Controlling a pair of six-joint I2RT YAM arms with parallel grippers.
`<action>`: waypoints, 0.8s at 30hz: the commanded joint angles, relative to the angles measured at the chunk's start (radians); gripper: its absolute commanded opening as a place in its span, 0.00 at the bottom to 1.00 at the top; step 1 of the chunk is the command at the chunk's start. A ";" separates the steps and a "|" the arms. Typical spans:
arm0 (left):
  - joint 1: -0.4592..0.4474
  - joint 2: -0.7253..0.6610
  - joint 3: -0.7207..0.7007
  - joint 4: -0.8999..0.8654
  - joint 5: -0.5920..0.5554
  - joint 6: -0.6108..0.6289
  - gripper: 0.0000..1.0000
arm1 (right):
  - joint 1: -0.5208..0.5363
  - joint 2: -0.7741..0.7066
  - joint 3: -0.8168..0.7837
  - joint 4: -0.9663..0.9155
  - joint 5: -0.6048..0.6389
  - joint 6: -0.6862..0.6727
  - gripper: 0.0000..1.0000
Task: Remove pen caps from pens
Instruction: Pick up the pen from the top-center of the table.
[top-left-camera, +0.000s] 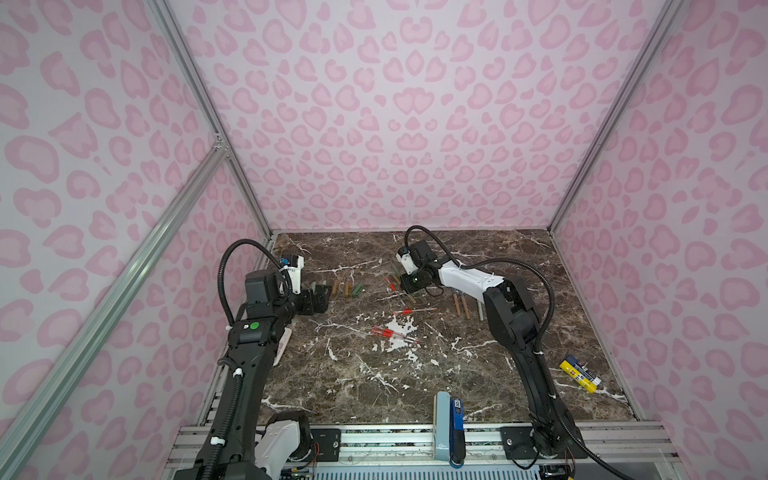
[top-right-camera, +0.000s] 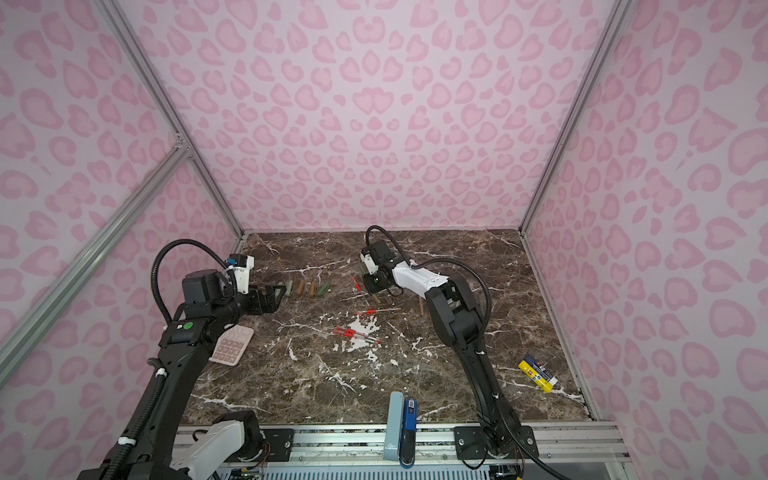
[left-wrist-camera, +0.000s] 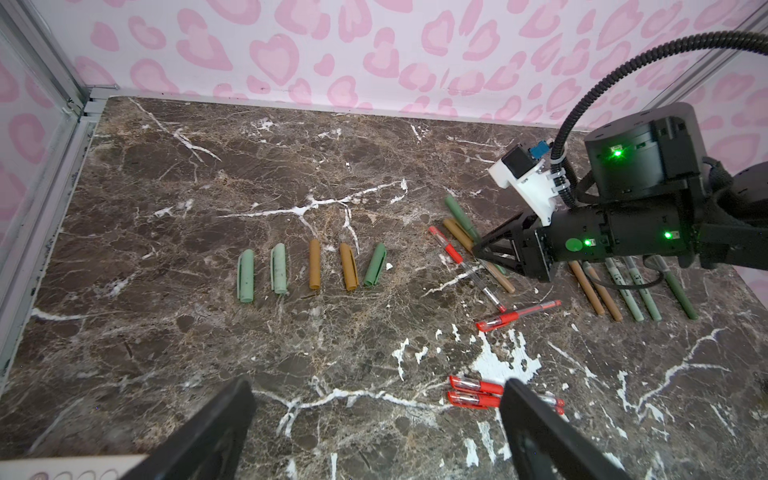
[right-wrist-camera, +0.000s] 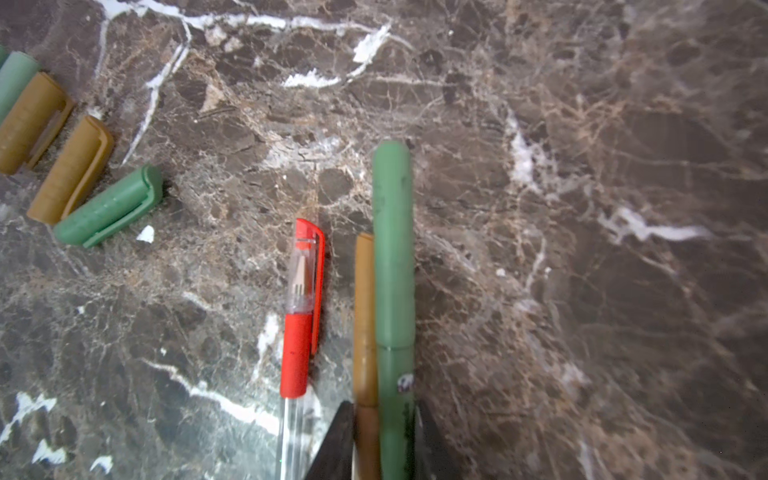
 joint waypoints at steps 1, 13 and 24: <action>0.003 -0.005 0.000 0.017 0.012 -0.004 0.96 | 0.000 0.022 0.004 -0.024 0.020 -0.019 0.23; 0.007 0.008 0.005 0.012 0.017 -0.008 0.96 | -0.007 -0.012 -0.026 -0.026 0.035 -0.016 0.15; 0.008 0.007 -0.015 0.037 0.014 -0.007 0.96 | -0.005 -0.145 -0.107 0.012 0.019 -0.009 0.14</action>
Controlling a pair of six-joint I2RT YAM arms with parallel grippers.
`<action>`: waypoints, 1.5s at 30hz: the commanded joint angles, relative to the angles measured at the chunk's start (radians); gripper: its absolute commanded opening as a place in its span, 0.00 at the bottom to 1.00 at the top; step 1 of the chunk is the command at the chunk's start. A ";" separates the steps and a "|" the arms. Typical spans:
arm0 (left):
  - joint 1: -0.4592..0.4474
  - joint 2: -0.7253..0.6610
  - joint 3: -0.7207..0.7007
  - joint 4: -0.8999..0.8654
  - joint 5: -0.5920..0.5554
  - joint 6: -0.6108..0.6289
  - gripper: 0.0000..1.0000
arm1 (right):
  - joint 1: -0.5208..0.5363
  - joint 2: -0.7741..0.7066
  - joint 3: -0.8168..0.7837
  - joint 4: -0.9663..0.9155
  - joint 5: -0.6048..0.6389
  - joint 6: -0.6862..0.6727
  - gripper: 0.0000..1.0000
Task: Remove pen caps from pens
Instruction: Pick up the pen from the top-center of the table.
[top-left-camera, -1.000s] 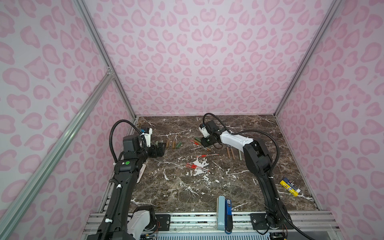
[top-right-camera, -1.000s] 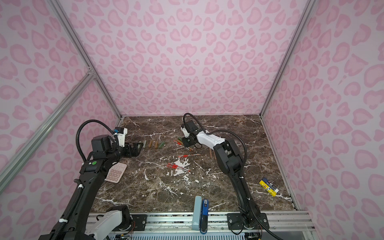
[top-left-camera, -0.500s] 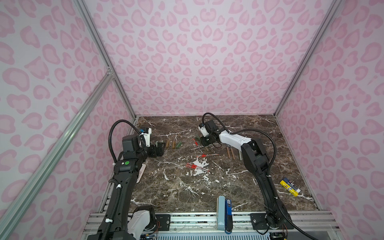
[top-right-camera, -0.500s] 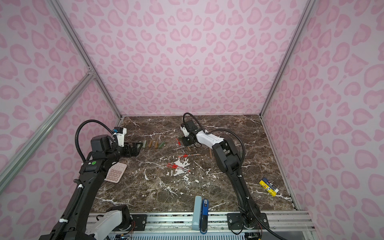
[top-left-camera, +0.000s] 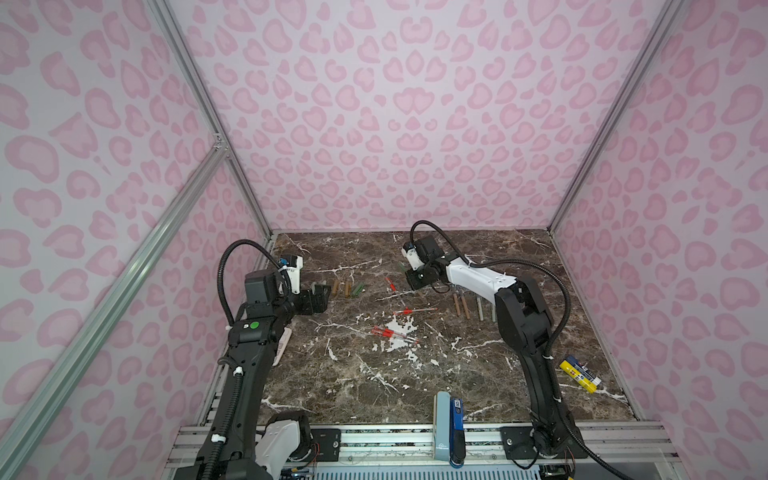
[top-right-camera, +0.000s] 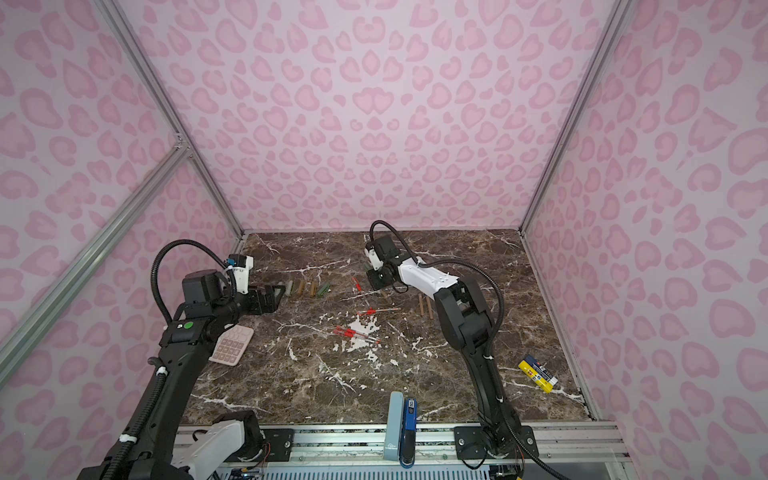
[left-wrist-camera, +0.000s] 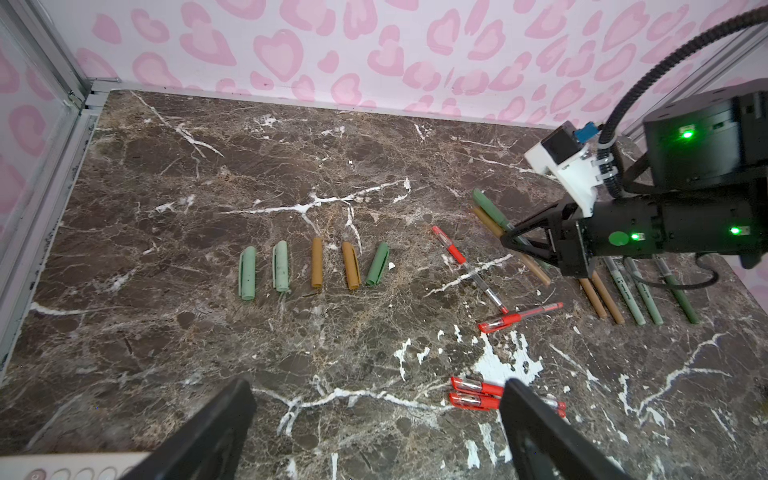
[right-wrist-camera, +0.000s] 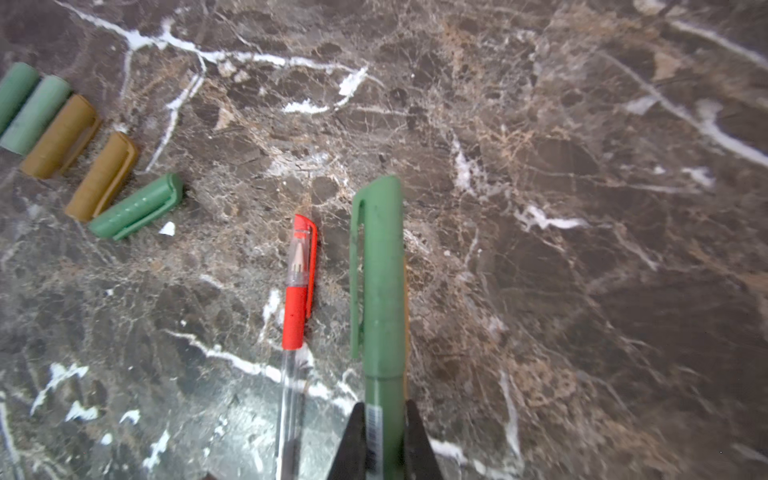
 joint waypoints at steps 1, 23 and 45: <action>0.002 0.001 -0.009 0.033 0.012 0.001 0.96 | 0.004 -0.022 -0.036 0.022 -0.005 0.010 0.14; 0.002 0.007 -0.006 0.032 0.014 -0.004 0.96 | 0.004 0.032 -0.077 0.055 -0.016 0.033 0.20; 0.008 0.006 -0.003 0.032 0.032 -0.015 0.96 | 0.016 -0.143 -0.186 0.096 -0.032 0.061 0.03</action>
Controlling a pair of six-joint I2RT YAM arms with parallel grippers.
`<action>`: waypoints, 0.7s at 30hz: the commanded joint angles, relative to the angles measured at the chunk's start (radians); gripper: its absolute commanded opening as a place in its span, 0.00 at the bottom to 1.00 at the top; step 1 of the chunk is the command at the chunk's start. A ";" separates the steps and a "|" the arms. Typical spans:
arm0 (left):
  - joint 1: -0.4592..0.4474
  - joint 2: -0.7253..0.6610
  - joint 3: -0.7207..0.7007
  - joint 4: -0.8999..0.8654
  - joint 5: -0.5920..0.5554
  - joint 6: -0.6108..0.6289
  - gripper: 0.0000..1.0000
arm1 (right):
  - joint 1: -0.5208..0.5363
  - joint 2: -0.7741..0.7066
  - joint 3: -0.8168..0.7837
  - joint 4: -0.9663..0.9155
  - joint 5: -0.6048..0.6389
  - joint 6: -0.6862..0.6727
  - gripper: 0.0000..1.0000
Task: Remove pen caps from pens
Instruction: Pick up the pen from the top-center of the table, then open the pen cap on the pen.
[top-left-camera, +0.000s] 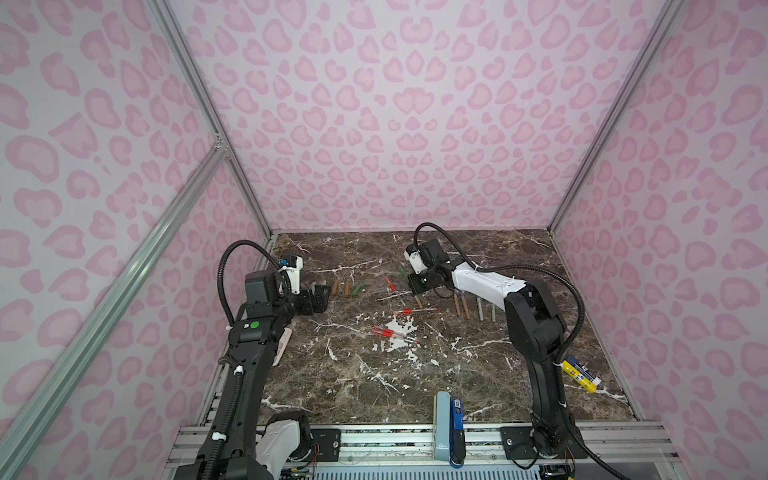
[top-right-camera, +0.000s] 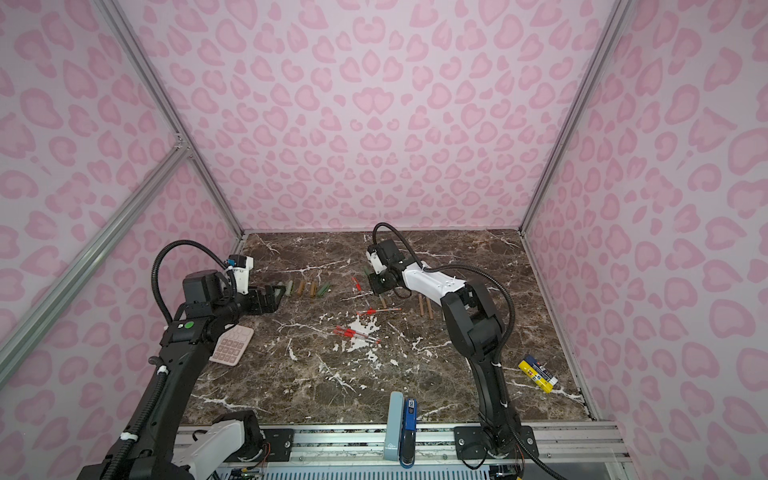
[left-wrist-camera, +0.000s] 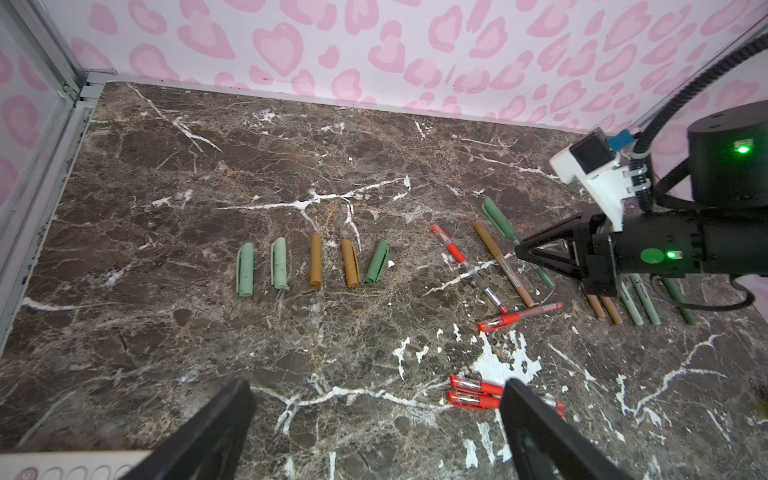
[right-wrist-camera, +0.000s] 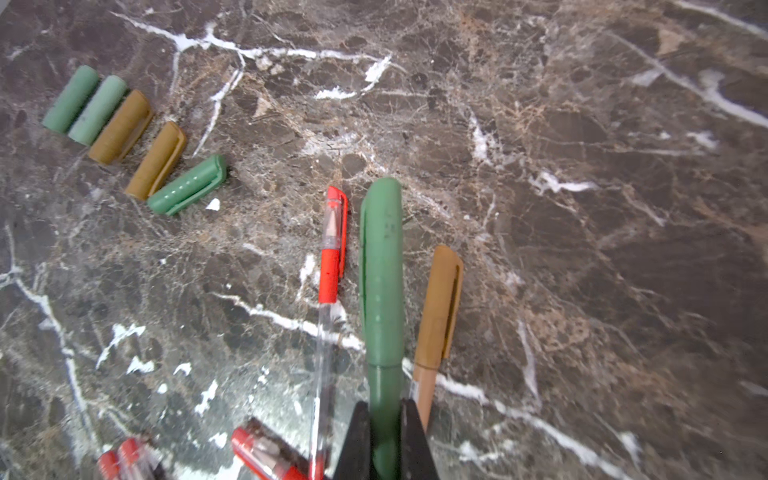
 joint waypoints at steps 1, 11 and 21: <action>0.002 0.001 0.005 0.025 0.029 -0.013 0.96 | 0.010 -0.047 -0.056 0.054 -0.010 0.033 0.03; 0.002 0.015 -0.030 0.104 0.264 -0.156 0.94 | 0.152 -0.299 -0.325 0.278 -0.034 0.172 0.05; -0.027 0.052 -0.136 0.325 0.433 -0.373 0.86 | 0.344 -0.400 -0.473 0.636 0.028 0.330 0.03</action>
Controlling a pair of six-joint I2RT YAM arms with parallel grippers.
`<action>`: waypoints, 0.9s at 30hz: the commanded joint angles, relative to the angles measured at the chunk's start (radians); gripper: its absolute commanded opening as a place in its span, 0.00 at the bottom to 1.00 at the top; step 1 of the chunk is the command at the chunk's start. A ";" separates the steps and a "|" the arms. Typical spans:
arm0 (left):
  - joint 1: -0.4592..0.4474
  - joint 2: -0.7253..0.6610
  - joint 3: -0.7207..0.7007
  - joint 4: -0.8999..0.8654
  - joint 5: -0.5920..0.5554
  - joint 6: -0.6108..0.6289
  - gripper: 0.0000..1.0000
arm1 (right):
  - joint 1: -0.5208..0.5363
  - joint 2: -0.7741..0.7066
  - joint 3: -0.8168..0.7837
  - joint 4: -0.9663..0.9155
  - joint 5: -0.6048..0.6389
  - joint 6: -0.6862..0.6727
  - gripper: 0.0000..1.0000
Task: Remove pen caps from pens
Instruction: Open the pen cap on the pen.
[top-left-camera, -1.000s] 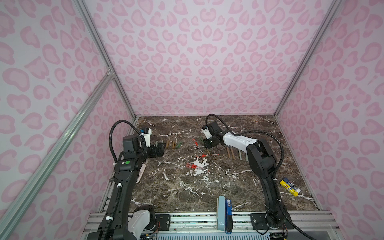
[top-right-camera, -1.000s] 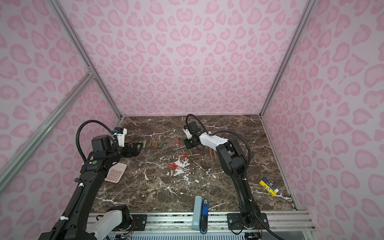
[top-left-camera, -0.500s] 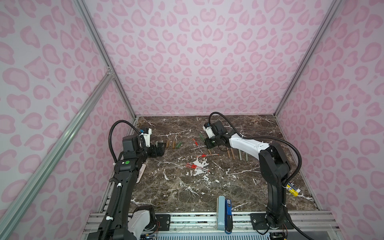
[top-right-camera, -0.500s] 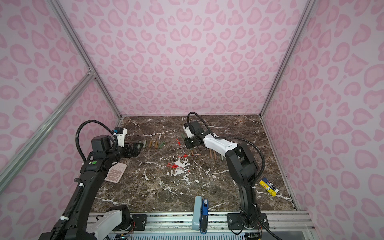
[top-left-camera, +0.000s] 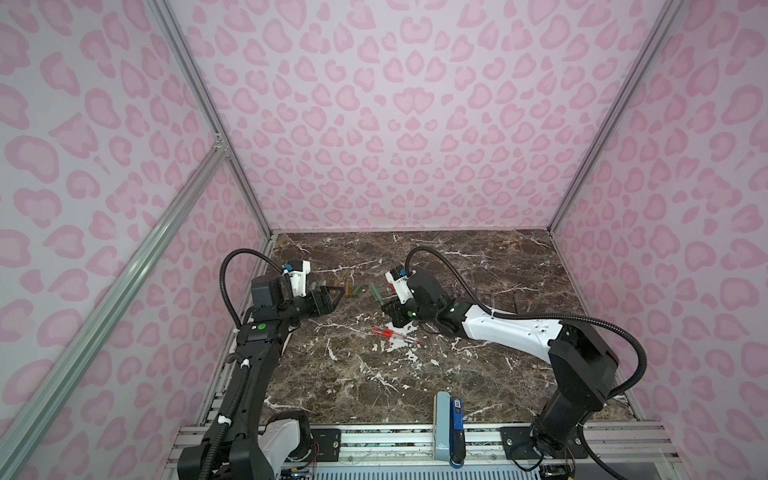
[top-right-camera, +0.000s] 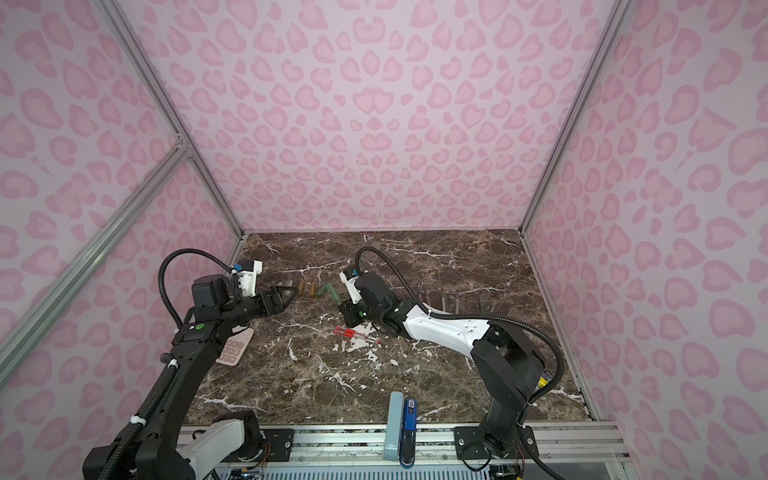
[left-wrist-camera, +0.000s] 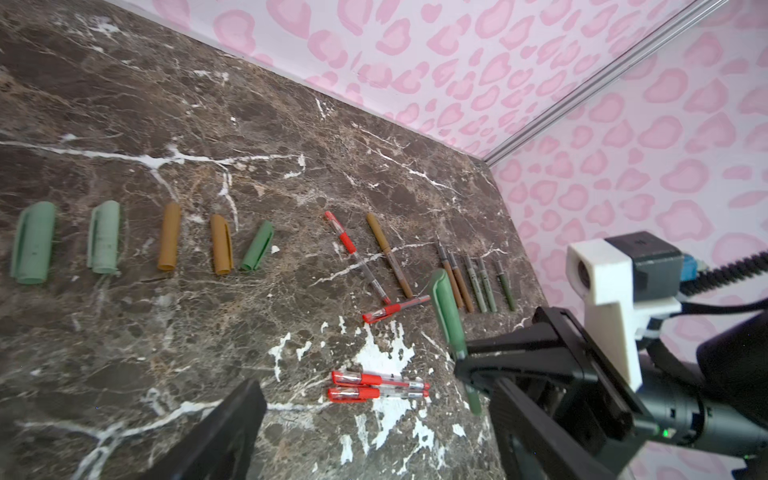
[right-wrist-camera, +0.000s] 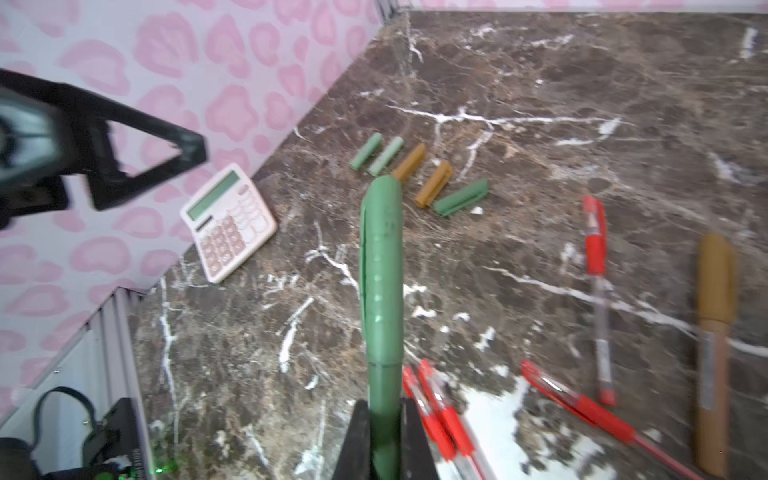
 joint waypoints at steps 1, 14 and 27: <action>-0.023 0.016 -0.025 0.142 0.096 -0.089 0.85 | 0.041 -0.002 -0.003 0.183 0.033 0.048 0.03; -0.078 0.068 0.028 0.151 0.126 -0.112 0.58 | 0.112 0.066 0.087 0.204 0.010 0.062 0.00; -0.072 0.062 0.060 0.078 0.083 -0.069 0.04 | 0.112 0.108 0.081 0.183 -0.002 0.059 0.00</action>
